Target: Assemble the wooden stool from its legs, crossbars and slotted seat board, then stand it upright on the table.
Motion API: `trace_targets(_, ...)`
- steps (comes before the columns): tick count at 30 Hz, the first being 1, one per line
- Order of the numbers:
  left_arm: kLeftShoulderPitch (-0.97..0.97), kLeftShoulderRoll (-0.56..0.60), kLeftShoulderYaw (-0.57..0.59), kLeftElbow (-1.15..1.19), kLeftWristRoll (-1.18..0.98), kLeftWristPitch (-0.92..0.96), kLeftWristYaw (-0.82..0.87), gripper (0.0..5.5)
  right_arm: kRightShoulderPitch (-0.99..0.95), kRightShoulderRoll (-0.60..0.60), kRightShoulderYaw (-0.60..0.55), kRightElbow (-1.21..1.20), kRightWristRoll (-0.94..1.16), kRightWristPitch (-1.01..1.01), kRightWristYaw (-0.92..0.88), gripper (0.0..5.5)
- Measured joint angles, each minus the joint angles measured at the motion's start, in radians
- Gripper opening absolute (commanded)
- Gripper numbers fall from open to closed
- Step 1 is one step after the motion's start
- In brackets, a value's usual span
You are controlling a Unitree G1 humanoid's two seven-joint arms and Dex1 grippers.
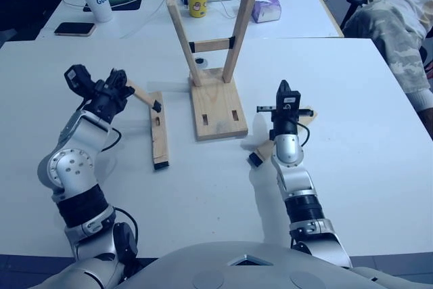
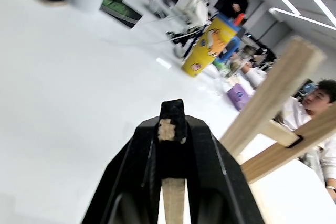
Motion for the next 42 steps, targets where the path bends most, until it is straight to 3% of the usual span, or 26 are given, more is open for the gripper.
trace_targets(5,0.088,0.015,0.013,-0.081,-0.009,0.029,0.026,0.44,0.023,-0.002,0.006,0.001,-0.018,-0.018,-0.012,0.00)
trace_targets(14,0.112,-0.110,0.015,-0.155,-0.094,-0.037,0.096,0.44,0.040,-0.011,0.022,0.001,-0.048,-0.029,-0.012,0.00)
trace_targets(30,0.265,-0.224,-0.161,-0.169,0.142,-0.385,-0.019,0.44,0.012,-0.083,0.041,0.001,-0.046,-0.031,0.108,0.00)
trace_targets(42,0.289,-0.218,-0.190,-0.095,0.234,-0.481,-0.083,0.44,0.010,-0.087,0.046,0.000,-0.045,-0.030,0.139,0.00)
